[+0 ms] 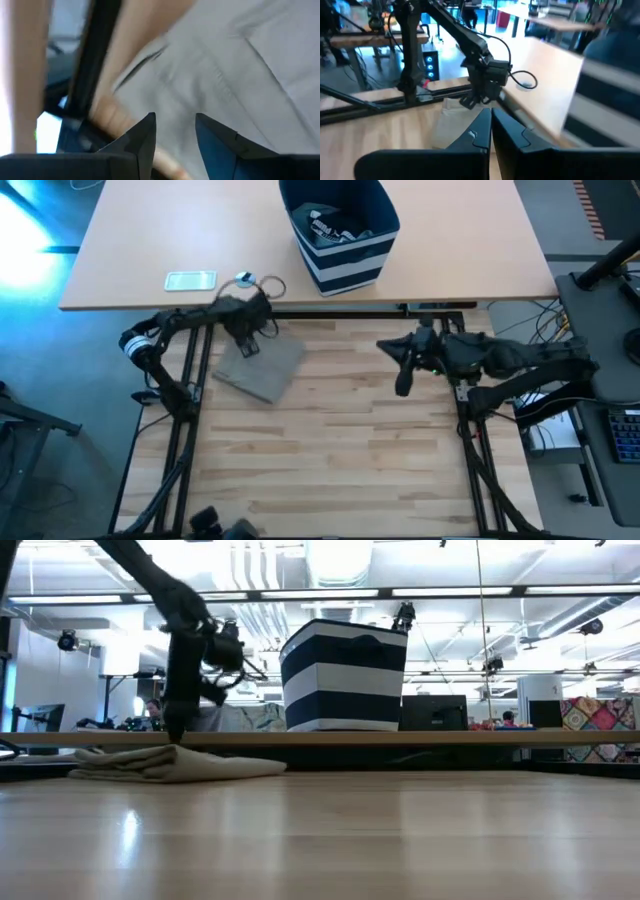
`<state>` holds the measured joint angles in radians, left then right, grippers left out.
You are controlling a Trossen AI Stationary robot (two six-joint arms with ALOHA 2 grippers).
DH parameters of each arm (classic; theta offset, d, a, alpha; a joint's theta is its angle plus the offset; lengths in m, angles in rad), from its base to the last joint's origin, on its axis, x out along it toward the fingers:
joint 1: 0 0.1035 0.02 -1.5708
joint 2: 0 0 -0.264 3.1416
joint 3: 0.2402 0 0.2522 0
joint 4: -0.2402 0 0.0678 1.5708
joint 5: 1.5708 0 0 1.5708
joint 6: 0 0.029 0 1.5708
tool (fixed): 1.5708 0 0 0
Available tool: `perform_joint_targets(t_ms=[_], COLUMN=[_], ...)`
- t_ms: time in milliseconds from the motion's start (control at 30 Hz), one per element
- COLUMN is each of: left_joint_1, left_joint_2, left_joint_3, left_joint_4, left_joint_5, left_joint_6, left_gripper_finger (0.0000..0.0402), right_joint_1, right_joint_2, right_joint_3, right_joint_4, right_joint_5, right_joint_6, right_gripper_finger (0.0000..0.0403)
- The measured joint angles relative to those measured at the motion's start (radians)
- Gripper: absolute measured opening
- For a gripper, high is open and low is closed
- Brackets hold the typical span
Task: Fold Laundry from Bin
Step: Move the brown shorts on the top left corner of the table, then remove the black underwear from the laundry basket
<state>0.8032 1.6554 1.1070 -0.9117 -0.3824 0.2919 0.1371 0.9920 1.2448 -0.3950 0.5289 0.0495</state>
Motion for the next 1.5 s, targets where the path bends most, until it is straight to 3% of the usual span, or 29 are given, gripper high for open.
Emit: perform_joint_targets(t_ms=[67, 167, 267, 333, 400, 533, 767, 967, 1233, 1400, 1500], left_joint_1=[0.013, 0.018, -0.011, -0.055, -0.103, -0.132, 0.086, 0.217, 0.268, 0.241, 0.209], left_joint_2=[0.000, -0.004, -0.004, -0.003, 0.005, 0.066, 0.183, 0.214, 0.195, 0.143, 0.095], left_joint_3=[0.094, 0.207, 0.252, 0.250, 0.235, 0.183, 0.103, 0.107, 0.223, 0.402, 0.535], left_joint_4=[-0.102, -0.173, -0.145, -0.091, -0.059, -0.026, 0.049, 0.069, -0.024, -0.177, -0.172], left_joint_5=[0.033, 0.221, 0.452, 0.507, 0.477, 0.317, 0.316, 0.228, 0.216, 0.267, 0.282], left_joint_6=[-0.091, -0.260, -0.373, -0.413, -0.453, -0.564, -0.642, -0.605, -0.570, -0.523, -0.537], left_gripper_finger=[0.0125, 0.0131, 0.0134, 0.0134, 0.0134, 0.0134, 0.0115, 0.0101, 0.0109, 0.0155, 0.0192], right_joint_1=[0.000, 0.000, -0.007, -0.011, -0.012, -0.011, -0.011, -0.011, -0.011, -0.012, -0.028], right_joint_2=[-0.008, -0.012, -0.014, -0.015, -0.017, -0.030, -0.062, -0.085, -0.087, -0.096, -0.093], right_joint_3=[0.028, 0.048, 0.050, 0.050, 0.050, 0.062, 0.063, 0.063, 0.063, 0.065, 0.085], right_joint_4=[-0.027, -0.061, -0.103, -0.139, -0.187, -0.317, -0.463, -0.515, -0.515, -0.535, -0.584], right_joint_5=[0.016, 0.065, 0.099, 0.100, 0.101, 0.100, 0.057, 0.020, -0.032, -0.029, -0.033], right_joint_6=[-0.069, -0.150, -0.184, -0.182, -0.167, -0.103, 0.055, 0.229, 0.342, 0.407, 0.369], right_gripper_finger=[0.0009, 0.0009, 0.0009, 0.0009, 0.0009, 0.0009, 0.0009, 0.0009, 0.0009, 0.0010, 0.0021])
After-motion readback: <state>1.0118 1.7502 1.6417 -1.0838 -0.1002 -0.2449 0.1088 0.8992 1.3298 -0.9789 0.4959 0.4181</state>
